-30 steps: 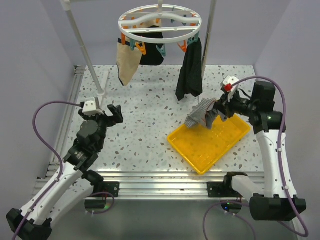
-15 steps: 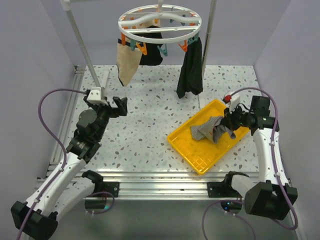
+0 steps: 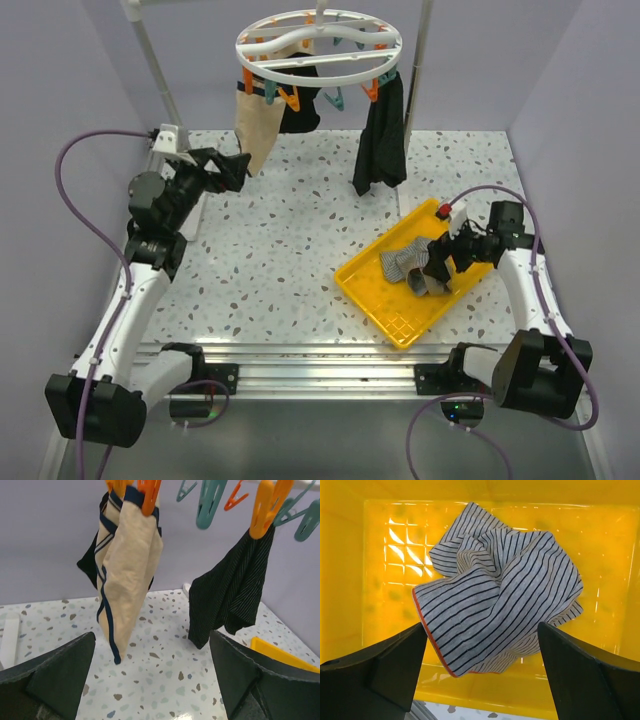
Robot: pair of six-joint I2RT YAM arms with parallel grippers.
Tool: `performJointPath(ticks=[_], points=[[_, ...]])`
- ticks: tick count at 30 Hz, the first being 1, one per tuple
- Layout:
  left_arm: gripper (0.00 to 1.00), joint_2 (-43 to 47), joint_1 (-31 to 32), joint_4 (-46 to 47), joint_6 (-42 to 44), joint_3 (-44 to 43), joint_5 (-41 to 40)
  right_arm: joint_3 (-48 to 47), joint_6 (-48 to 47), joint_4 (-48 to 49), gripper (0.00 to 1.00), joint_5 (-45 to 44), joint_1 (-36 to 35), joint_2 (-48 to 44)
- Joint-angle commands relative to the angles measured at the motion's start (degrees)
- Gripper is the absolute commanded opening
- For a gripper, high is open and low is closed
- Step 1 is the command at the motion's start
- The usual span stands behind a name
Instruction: Remove the underwear clipped to the hanger
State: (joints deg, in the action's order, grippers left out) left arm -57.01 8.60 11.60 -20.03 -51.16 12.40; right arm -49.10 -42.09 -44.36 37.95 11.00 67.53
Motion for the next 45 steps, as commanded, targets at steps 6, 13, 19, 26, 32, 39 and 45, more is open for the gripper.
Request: performJointPath(ticks=[6, 13, 19, 26, 32, 39, 45], points=[[1.00, -8.72, -11.38, 8.17, -9.02, -12.73, 19.13, 0.41, -7.39, -0.02, 0.96, 11.17, 0.16, -2.93], [1.00, -19.62, -16.51, 30.13, -27.06, -15.98, 36.80, -1.69, -21.08, -9.67, 0.98, 21.72, 0.07, 0.49], [1.00, -24.28, -16.51, 32.18, -28.84, -21.17, 38.04, -4.42, -25.94, -15.40, 0.98, 24.45, -0.81, 5.06], [1.00, -28.32, -14.85, 31.56, -28.31, -26.53, 38.57, -5.30, -25.07, -15.23, 0.98, 24.01, -3.53, 6.30], [0.98, -32.45, -13.17, 27.26, -25.50, -33.47, 37.26, -6.27, -22.17, -13.56, 0.98, 22.78, -6.61, 6.39], [0.96, -36.41, -13.17, 20.23, -20.85, -40.59, 36.73, -7.15, -18.74, -11.28, 0.98, 23.04, -8.10, 6.39], [0.93, -40.19, -11.77, 16.71, -18.39, -44.73, 38.04, -7.24, -16.28, -9.61, 0.98, 23.22, -8.37, 6.21]])
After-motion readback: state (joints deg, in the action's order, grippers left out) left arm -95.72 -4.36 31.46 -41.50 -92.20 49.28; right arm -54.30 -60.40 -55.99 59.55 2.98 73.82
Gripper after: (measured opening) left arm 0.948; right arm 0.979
